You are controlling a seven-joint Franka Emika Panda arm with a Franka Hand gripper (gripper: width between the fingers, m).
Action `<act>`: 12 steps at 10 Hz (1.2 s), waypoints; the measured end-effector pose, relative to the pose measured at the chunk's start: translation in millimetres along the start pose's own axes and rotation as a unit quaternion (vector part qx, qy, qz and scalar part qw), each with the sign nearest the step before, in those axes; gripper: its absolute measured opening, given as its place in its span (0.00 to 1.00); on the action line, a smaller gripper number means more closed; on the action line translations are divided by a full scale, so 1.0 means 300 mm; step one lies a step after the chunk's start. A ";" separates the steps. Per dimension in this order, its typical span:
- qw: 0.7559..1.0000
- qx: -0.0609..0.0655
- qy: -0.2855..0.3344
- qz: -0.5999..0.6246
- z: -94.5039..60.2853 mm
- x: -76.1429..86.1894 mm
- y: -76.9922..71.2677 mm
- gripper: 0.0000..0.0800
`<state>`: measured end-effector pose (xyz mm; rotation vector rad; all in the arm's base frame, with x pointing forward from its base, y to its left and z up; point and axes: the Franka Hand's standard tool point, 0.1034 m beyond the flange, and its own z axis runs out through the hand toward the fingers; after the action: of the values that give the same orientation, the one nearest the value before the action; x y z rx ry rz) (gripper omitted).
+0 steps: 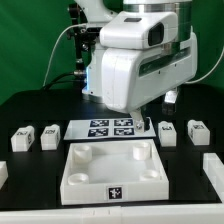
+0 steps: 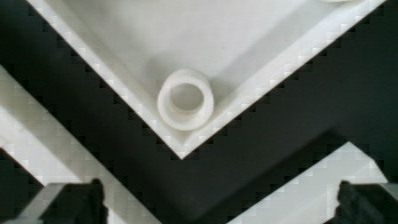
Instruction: Assemble one leg
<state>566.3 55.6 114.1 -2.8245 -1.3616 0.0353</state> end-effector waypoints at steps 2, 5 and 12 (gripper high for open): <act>1.000 0.000 0.000 0.000 0.000 0.000 0.000 0.81; 1.000 0.000 0.000 0.000 0.000 0.000 0.000 0.81; 0.988 -0.009 0.002 -0.156 0.027 -0.130 -0.094 0.81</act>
Offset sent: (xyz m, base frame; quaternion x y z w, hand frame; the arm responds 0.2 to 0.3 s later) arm 0.0000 0.0000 0.0000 0.0000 0.0000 0.0000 1.0000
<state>519.8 42.6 107.2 -2.5864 -1.7922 0.0141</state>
